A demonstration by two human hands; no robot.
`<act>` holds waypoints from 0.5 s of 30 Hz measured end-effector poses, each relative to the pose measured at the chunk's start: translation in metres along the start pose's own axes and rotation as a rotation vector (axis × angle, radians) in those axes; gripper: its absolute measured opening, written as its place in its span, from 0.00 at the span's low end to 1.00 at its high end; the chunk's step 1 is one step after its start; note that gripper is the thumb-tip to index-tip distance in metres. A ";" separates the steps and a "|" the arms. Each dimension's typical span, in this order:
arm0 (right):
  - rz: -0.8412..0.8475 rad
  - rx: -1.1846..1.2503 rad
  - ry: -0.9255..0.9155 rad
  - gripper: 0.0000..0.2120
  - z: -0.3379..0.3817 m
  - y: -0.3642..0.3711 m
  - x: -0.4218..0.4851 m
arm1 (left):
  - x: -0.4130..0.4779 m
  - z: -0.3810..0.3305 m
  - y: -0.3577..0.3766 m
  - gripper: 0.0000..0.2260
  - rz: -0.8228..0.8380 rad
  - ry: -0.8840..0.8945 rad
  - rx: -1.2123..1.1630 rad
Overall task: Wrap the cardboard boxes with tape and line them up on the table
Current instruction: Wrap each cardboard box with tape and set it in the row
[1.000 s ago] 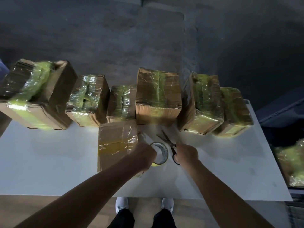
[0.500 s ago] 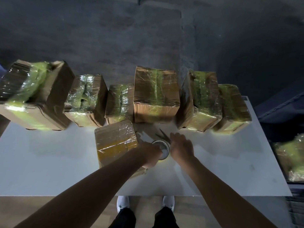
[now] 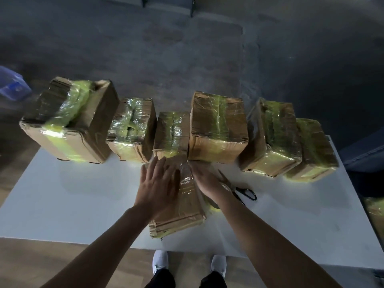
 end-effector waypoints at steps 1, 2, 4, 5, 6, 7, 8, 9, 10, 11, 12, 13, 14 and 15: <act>0.021 0.020 0.045 0.28 -0.002 0.006 0.001 | -0.001 0.007 0.007 0.23 0.033 -0.009 0.006; 0.031 0.048 0.080 0.30 -0.004 0.012 0.002 | -0.002 0.012 0.012 0.25 0.060 -0.024 0.005; 0.048 0.125 0.109 0.31 -0.009 0.023 -0.002 | -0.002 0.020 0.019 0.26 0.075 -0.048 0.009; 0.049 0.157 0.122 0.32 -0.013 0.028 -0.007 | -0.001 0.021 0.021 0.25 0.074 -0.049 0.009; 0.046 0.182 0.137 0.32 -0.018 0.031 -0.012 | -0.001 0.020 0.022 0.25 0.072 -0.046 0.007; 0.038 0.207 0.150 0.32 -0.023 0.032 -0.018 | -0.002 0.019 0.023 0.24 0.063 -0.043 0.007; 0.031 0.226 0.153 0.31 -0.025 0.032 -0.023 | -0.003 0.021 0.024 0.24 0.054 -0.054 -0.011; 0.033 0.244 0.159 0.32 -0.025 0.032 -0.027 | -0.003 0.024 0.026 0.24 0.044 -0.086 -0.049; 0.045 0.247 0.159 0.32 -0.022 0.032 -0.031 | -0.004 0.029 0.027 0.23 0.034 -0.140 -0.109; 0.053 0.229 0.153 0.33 -0.017 0.031 -0.032 | -0.005 0.035 0.028 0.24 0.021 -0.208 -0.188; 0.045 0.190 0.140 0.34 -0.010 0.029 -0.033 | -0.006 0.039 0.029 0.26 0.008 -0.267 -0.282; 0.017 0.146 0.122 0.34 -0.002 0.027 -0.032 | -0.009 0.039 0.027 0.27 -0.016 -0.293 -0.387; -0.028 0.114 0.087 0.34 0.007 0.025 -0.033 | -0.011 0.040 0.023 0.26 -0.056 -0.305 -0.497; -0.075 0.085 0.043 0.32 0.017 0.023 -0.035 | -0.015 0.042 0.021 0.26 -0.098 -0.332 -0.614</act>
Point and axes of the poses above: each hand's wrist, its own x-axis towards the middle knuckle, its own y-axis out of the palm, z = x × y, the point moved 7 cm from there along x, towards the middle knuckle, and after that the axes turned 13 degrees about z, right-handed, at the moved point
